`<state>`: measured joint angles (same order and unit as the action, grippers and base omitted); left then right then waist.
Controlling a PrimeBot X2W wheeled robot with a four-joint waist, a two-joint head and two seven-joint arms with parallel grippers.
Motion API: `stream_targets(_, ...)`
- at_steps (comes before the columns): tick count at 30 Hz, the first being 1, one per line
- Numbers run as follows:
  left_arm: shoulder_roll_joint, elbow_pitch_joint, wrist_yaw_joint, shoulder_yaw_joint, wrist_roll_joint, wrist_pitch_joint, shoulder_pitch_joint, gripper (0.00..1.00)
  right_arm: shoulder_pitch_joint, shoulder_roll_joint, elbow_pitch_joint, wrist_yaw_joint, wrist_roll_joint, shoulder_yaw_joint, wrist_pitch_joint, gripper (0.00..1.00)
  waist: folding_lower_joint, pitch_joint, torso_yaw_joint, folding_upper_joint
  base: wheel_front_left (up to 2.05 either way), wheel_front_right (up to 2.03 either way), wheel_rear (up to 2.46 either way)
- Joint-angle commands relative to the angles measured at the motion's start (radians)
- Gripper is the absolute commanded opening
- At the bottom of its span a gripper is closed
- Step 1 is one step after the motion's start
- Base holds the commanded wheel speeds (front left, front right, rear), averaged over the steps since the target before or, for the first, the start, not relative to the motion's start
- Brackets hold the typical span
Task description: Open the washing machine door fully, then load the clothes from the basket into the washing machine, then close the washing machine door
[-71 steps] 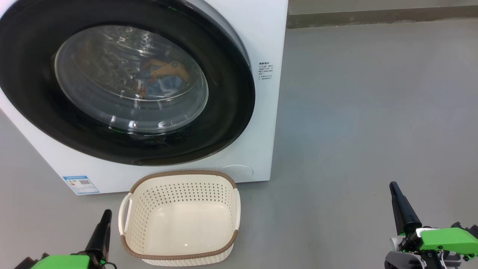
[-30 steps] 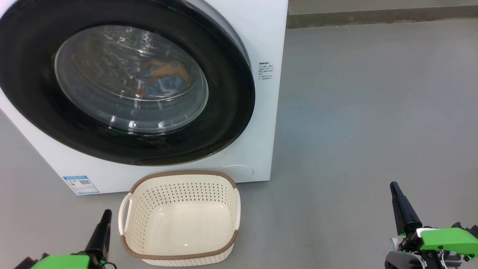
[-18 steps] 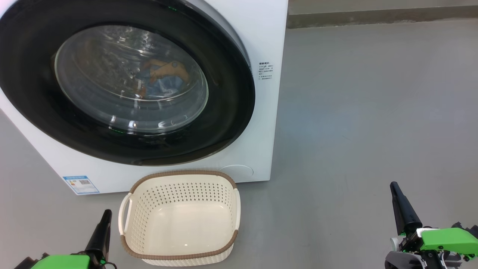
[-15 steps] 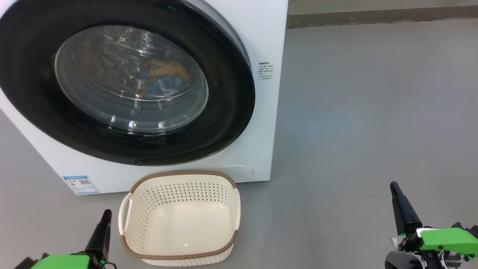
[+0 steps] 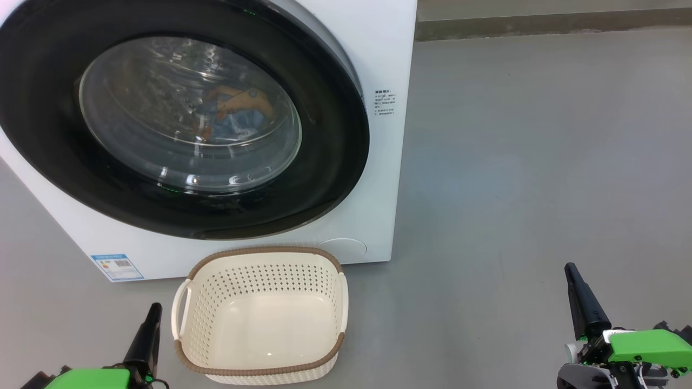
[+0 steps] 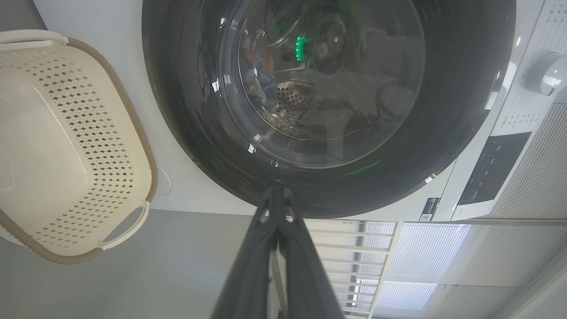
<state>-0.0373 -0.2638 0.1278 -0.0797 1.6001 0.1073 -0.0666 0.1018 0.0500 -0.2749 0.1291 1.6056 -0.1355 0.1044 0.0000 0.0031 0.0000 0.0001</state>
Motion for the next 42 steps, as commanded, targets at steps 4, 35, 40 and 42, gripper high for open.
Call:
stream_targets(4,-0.013,0.019,0.003,-0.034,0.009,0.006,-0.041,0.0,0.006,0.001,0.03,0.002,0.003,0.022,0.009,0.0,0.0,0.0,0.0,-0.0001,0.0,0.0,0.0)
stream_targets(35,-0.013,0.019,0.003,-0.034,0.009,0.006,-0.041,0.0,0.006,0.001,0.03,0.002,0.003,0.021,0.009,0.0,0.0,0.0,0.0,-0.0001,0.0,0.0,0.0)
stream_targets(40,-0.013,0.019,0.003,-0.034,0.009,0.006,-0.041,0.0,0.006,0.001,0.03,0.002,0.003,0.021,0.009,0.0,0.0,0.0,0.0,-0.0001,0.0,0.0,0.0)
stream_targets(42,-0.013,0.019,0.003,-0.034,0.009,0.006,-0.041,0.0,0.006,0.001,0.03,0.002,0.003,0.021,0.009,0.0,0.0,0.0,0.0,-0.0001,0.0,0.0,0.0)
